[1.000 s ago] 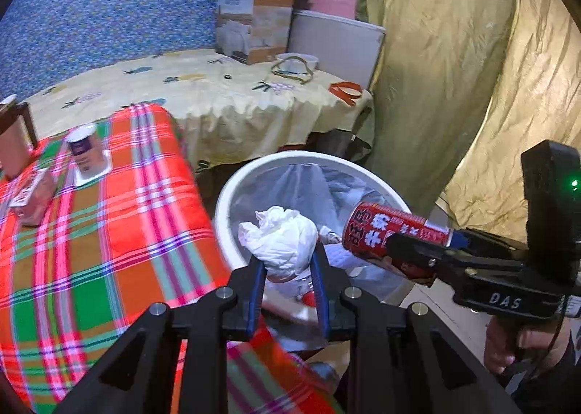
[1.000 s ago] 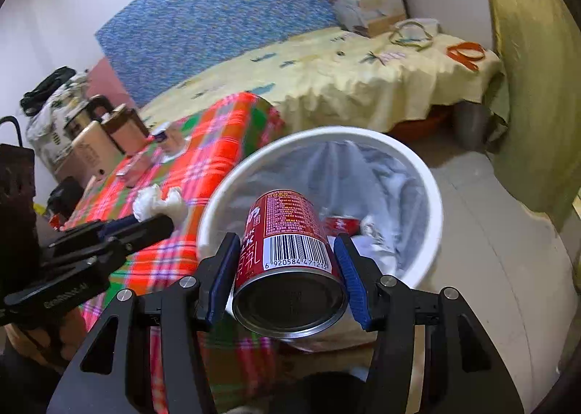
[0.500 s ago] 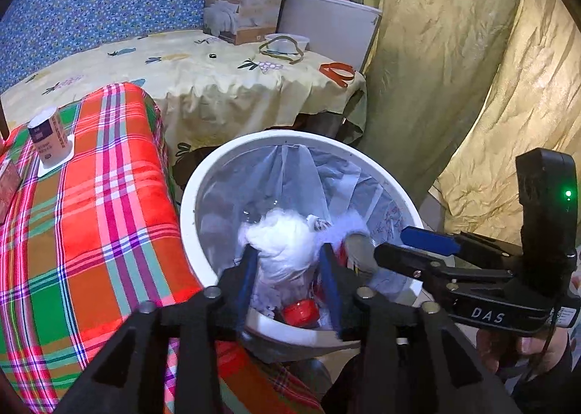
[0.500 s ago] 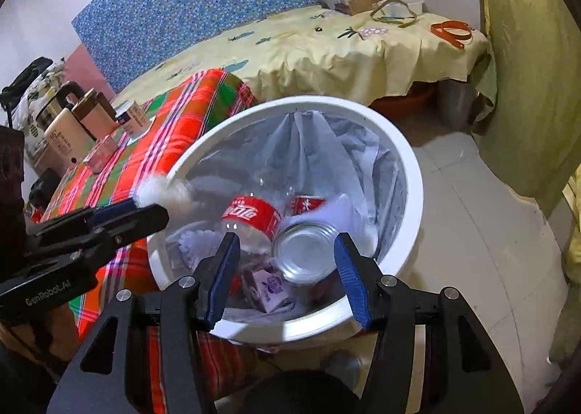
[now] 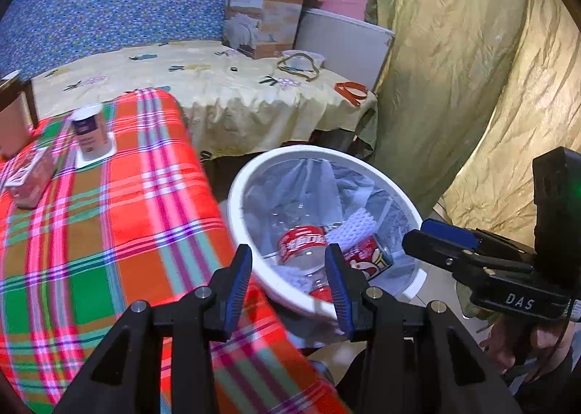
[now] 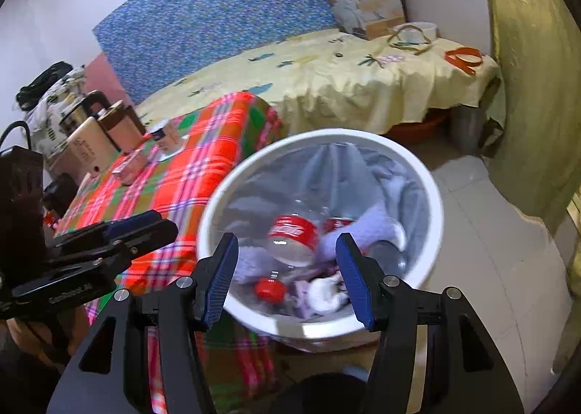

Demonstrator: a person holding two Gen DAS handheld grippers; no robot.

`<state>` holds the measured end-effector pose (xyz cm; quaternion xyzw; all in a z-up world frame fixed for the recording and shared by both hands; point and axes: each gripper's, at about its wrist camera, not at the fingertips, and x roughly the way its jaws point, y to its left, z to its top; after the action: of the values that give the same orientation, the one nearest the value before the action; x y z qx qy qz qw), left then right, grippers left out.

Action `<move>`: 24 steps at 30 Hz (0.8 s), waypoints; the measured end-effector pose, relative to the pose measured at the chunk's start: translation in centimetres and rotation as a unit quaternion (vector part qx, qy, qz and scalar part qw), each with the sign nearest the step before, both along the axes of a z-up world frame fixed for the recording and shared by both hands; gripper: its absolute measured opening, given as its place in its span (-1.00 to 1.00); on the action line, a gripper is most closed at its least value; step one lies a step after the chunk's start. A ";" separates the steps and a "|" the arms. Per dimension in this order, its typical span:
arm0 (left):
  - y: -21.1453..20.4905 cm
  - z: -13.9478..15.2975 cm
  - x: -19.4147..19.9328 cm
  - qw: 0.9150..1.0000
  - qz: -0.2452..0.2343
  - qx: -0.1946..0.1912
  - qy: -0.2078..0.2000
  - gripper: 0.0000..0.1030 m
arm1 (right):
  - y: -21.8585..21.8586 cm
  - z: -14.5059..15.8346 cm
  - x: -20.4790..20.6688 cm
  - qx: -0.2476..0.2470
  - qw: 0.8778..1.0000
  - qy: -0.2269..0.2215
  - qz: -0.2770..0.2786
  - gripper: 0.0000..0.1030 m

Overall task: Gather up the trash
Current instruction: 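Move both open tools from the bin back over the table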

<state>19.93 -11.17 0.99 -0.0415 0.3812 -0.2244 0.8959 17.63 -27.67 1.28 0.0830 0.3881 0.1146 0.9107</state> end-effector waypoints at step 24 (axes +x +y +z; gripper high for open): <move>12.8 0.3 -0.2 0.993 0.115 0.027 -0.006 -0.16 | 10.4 1.8 2.9 0.002 0.993 0.004 0.118 0.12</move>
<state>19.73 1.63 1.29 -0.0594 0.3746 -0.1098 0.9188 20.51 -17.26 3.10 0.0385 0.3987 0.2220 0.8890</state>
